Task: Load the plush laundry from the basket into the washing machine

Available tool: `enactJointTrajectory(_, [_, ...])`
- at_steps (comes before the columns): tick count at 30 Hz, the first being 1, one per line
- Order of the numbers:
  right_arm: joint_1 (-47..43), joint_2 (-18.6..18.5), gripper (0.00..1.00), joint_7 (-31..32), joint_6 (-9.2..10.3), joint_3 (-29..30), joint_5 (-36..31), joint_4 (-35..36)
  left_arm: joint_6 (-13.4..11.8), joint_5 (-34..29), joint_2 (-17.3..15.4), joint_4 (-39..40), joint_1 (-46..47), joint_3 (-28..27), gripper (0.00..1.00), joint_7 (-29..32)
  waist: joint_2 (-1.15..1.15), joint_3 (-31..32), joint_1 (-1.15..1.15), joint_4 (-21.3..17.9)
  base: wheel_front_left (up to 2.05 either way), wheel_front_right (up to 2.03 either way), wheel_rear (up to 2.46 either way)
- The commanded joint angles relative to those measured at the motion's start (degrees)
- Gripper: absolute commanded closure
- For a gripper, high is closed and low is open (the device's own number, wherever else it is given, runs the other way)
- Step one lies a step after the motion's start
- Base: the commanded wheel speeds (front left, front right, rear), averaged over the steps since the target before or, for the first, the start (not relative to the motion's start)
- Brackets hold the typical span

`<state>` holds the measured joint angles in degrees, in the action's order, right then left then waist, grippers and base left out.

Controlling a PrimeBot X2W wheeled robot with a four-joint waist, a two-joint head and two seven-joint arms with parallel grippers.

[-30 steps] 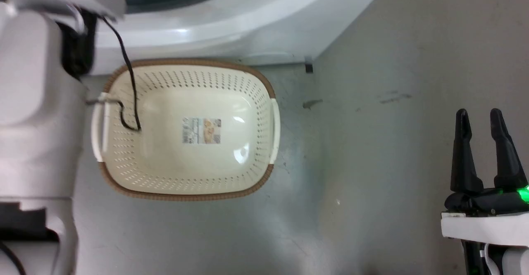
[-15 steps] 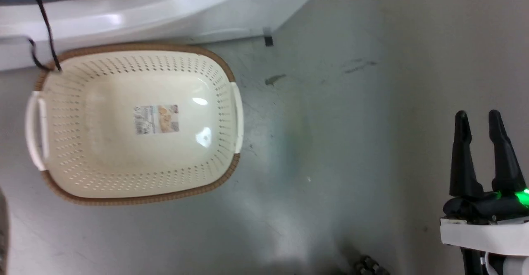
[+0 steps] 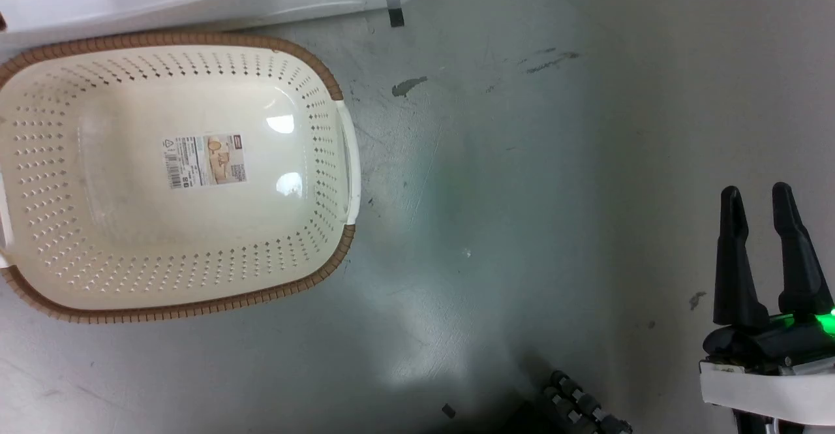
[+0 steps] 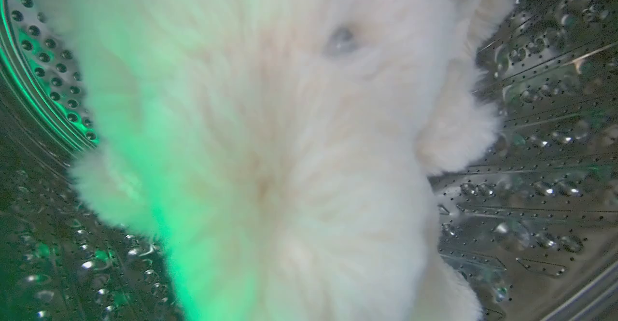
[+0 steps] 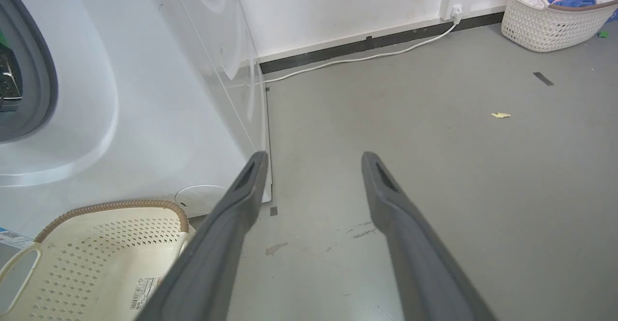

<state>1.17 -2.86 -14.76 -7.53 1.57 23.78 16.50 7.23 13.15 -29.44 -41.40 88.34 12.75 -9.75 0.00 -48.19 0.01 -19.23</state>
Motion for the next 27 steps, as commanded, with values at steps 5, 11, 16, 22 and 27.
enactJointTrajectory(5, [-0.17,-0.01,0.00,-0.24,0.04,0.33,0.52,0.12,0.11,0.58,0.58,-1.52,3.23,0.46,0.00,-0.07,0.00,-0.70,-0.01,0.69,0.00,0.00,0.00])
enactJointTrajectory(11, [1.45,-0.01,0.00,-0.24,0.04,0.66,0.21,-0.69,-0.19,2.15,2.70,-4.85,2.85,0.43,0.00,-0.69,0.00,0.47,-0.01,2.45,0.00,0.00,0.00])
enactJointTrajectory(16, [3.48,-0.01,0.00,-0.24,0.04,1.17,-0.74,-1.44,-0.10,2.87,5.30,-6.55,0.81,1.73,0.00,-1.99,0.00,2.25,-0.01,4.72,0.00,0.00,0.00])
enactJointTrajectory(22, [5.67,-0.01,0.00,-0.24,0.04,2.09,-2.96,-3.80,0.10,5.28,10.04,-9.31,-6.75,3.87,0.00,-3.82,0.00,8.78,-0.01,9.22,0.00,0.00,0.00])
enactJointTrajectory(27, [5.99,-0.01,0.00,-0.24,0.04,2.72,-4.62,-5.71,0.09,7.02,12.23,-10.27,-12.43,3.71,0.00,-4.70,0.00,14.04,-0.01,11.77,0.00,0.00,0.00])
